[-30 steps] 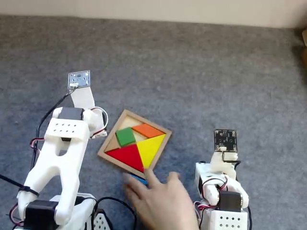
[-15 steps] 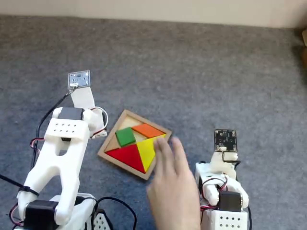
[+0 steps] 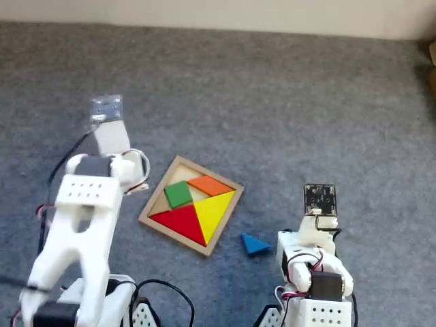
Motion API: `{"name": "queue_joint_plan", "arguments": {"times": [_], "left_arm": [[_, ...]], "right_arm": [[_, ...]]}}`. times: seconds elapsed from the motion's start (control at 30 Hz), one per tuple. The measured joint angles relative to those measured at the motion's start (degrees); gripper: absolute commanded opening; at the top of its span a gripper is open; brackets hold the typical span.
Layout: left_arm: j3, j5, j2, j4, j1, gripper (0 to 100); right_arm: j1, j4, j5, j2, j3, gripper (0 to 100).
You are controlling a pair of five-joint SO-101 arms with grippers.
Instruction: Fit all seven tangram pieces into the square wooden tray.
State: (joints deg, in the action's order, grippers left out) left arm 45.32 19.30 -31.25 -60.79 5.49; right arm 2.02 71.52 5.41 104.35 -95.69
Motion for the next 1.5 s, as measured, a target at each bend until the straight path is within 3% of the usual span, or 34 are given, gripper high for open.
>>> {"name": "queue_joint_plan", "arguments": {"times": [0.4,0.67,0.9,1.1,1.37,1.5], "left_arm": [[10.2,-0.4,-20.9,-0.1,0.8,1],[19.5,-11.5,-36.1,-0.1,1.5,1],[30.5,-13.1,-54.1,-0.1,9.0,1],[42.5,-19.1,-69.0,-0.1,9.1,1],[44.7,-19.4,-70.2,-0.1,9.1,1],[45.1,-19.4,-70.2,-0.1,9.1,1]], "right_arm": [[0.0,0.0,0.0,0.0,0.0,15.6],[0.1,0.0,0.0,0.0,0.0,15.6],[0.1,0.0,0.0,0.0,0.0,15.6],[0.1,-3.3,0.0,0.0,0.0,15.7],[2.0,-4.2,6.9,0.0,12.7,15.6],[4.6,-2.1,7.3,-8.6,22.4,15.9]]}}
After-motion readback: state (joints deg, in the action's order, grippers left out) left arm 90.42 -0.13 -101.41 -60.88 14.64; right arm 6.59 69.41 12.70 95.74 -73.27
